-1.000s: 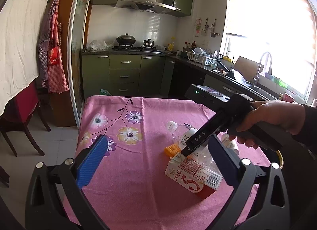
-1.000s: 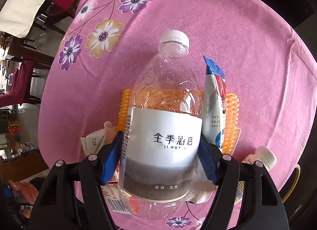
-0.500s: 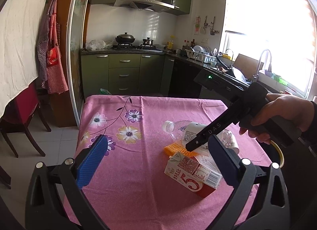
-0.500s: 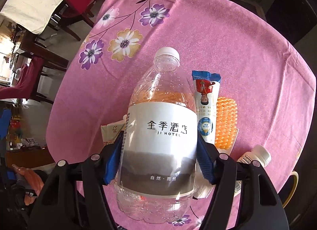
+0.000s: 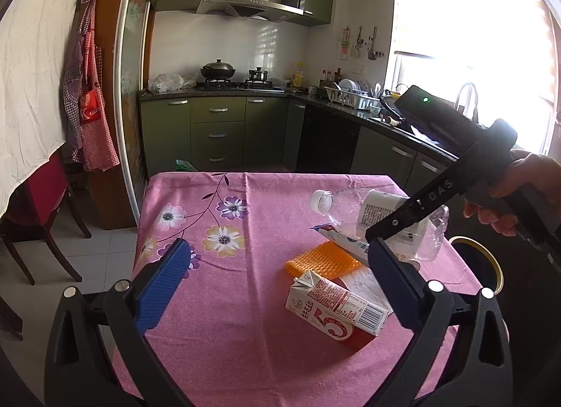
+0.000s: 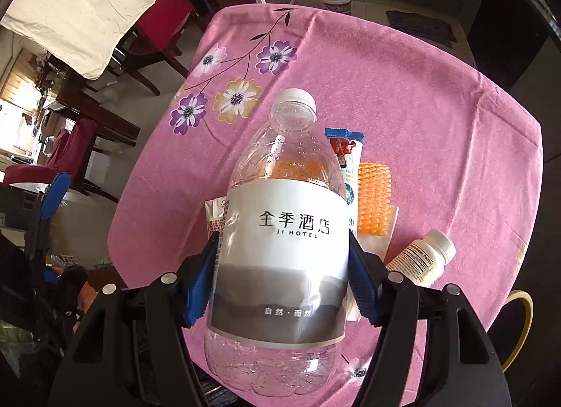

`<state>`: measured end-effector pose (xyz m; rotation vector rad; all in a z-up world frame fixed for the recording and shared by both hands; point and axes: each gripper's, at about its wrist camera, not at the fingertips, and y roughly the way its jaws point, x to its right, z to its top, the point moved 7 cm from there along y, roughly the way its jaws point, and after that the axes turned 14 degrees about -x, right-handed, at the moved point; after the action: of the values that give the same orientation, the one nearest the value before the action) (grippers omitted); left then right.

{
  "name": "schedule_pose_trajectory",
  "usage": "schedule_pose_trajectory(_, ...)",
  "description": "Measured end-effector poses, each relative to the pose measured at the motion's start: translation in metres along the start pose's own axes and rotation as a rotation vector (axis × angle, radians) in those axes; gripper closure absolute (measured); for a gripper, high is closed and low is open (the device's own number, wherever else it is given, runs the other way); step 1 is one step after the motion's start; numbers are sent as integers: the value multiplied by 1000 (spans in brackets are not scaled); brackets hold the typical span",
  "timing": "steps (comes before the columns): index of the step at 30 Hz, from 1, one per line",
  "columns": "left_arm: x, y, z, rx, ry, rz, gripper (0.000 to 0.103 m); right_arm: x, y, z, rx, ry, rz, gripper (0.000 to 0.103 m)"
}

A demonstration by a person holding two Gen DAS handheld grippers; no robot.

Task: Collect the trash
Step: 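Lift the water bottle and carry it over the bin with the right gripper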

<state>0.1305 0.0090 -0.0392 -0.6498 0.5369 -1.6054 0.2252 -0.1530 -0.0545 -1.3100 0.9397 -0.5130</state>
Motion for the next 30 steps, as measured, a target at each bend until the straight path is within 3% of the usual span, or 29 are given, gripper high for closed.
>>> schedule_pose_trajectory(9,17,1,4,-5,26,-22,7,46,-44,-68,83,91,47,37)
schedule_pose_trajectory(18,47,4,5,-10,73,-52,7,189,-62,-171,213,417,119,37)
schedule_pose_trajectory(24,64,12,7,-25,99,-70,7,289,-29,-237,169,645,118,36)
schedule_pose_trajectory(30,75,18,8,-37,120,-71,7,361,3,-261,108,779,93,36)
